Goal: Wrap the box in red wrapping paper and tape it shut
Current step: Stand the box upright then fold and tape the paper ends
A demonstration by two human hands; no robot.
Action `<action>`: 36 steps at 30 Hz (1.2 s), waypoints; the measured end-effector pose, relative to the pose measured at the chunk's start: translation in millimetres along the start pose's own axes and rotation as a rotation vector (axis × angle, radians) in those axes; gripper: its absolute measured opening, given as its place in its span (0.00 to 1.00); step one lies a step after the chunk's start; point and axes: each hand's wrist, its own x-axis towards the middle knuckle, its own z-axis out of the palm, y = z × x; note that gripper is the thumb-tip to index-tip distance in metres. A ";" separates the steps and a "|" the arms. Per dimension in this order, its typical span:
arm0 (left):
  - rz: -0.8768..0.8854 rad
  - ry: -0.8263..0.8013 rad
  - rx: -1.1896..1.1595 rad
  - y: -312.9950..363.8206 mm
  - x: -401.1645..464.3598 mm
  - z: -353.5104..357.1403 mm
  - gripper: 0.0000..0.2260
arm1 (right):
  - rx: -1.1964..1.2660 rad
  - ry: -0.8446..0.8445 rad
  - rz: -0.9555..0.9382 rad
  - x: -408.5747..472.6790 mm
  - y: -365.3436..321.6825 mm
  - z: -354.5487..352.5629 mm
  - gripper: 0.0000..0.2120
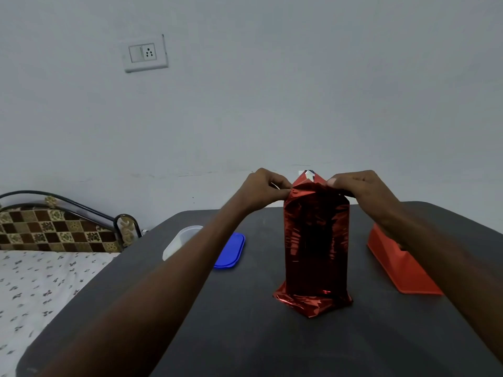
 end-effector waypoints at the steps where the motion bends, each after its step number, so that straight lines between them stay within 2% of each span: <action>1: 0.005 -0.008 0.017 0.5 1.3 -0.6 0.07 | -0.009 -0.022 -0.016 -0.7 -0.6 -1.2 0.27; 5: 0.021 -0.023 0.073 1.4 4.7 -2.6 0.07 | -0.107 -0.052 -0.054 -6.5 -3.4 -5.4 0.12; 9: 0.045 -0.041 0.113 4.0 6.5 -1.9 0.06 | -0.291 0.102 -0.112 -9.9 -9.0 5.4 0.12; 12: 0.052 -0.050 0.128 2.8 5.6 -3.4 0.06 | -0.372 0.234 -0.185 -6.9 -17.5 11.0 0.04; 14: 0.061 -0.054 0.131 0.8 3.6 -4.3 0.05 | -0.359 0.250 -0.176 -4.4 -20.7 10.0 0.01; 17: 0.078 -0.056 0.144 -0.5 0.9 -5.1 0.04 | -0.253 0.237 -0.127 -5.4 -20.3 7.6 0.07; 20: 0.090 -0.065 0.171 1.6 1.3 -6.5 0.05 | -0.236 0.237 -0.128 -9.3 -22.9 10.0 0.02; 23: 0.101 -0.085 0.206 5.3 2.5 -8.4 0.04 | -0.362 0.200 -0.159 -7.1 -29.6 14.1 0.11; 28: 0.105 -0.110 0.213 9.3 2.5 -10.8 0.04 | -0.544 0.214 -0.259 -3.3 -39.5 16.1 0.03; 34: 0.105 -0.151 0.248 9.5 3.5 -11.9 0.07 | -0.683 0.224 -0.438 -23.4 -32.3 20.2 0.05; 36: 0.092 -0.176 0.266 10.6 4.7 -12.5 0.08 | -0.709 0.244 -0.457 -28.9 -28.1 22.1 0.09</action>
